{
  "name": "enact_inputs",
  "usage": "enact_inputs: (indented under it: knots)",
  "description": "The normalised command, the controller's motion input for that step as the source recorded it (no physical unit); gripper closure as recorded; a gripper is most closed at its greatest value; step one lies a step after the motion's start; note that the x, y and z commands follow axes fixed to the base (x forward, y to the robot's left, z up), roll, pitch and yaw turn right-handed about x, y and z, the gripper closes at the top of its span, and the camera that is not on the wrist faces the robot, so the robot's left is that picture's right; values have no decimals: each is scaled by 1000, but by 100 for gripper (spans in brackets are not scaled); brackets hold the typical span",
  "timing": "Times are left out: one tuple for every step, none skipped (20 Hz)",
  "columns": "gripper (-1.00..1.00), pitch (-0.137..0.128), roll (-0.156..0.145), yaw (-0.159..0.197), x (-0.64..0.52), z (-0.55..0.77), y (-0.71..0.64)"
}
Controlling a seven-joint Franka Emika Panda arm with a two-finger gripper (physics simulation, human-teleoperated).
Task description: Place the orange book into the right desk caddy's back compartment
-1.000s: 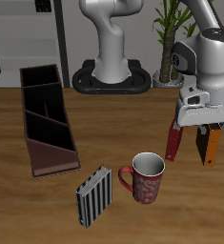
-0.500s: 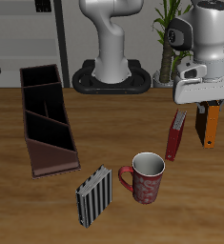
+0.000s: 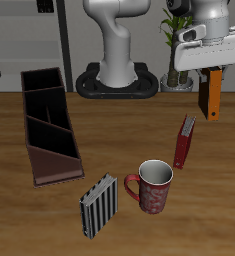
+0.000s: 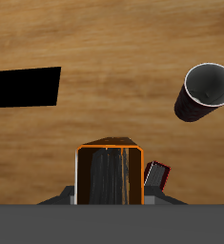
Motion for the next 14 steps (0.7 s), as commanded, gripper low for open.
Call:
enact_inputs:
  knots:
    - [100, -44, 73, 108, -395, 362, -49]
    - [100, -28, 33, 69, -325, 213, -107]
    - [100, -52, 55, 353, -809, 595, -183]
    - [100, 66, 95, 63, -467, 347, -243]
    - [100, 93, 37, 48, -594, 348, -243]
    - [100, 0, 0, 0, 38, -18, 66]
    - [100, -139, 151, 308, -846, 562, -55]
    - [100, -128, 28, 114, -698, 541, -283]
    - [100, 67, 40, -31, -643, 406, -291]
    - [100, -47, 64, 128, -488, 400, -159]
    - [100, -73, -35, 92, -595, 468, -403]
    - [100, 44, -10, -48, -372, 246, -281]
    - [100, -20, 48, 82, -672, 441, -584]
    - [100, -23, -29, -2, -307, 263, -339]
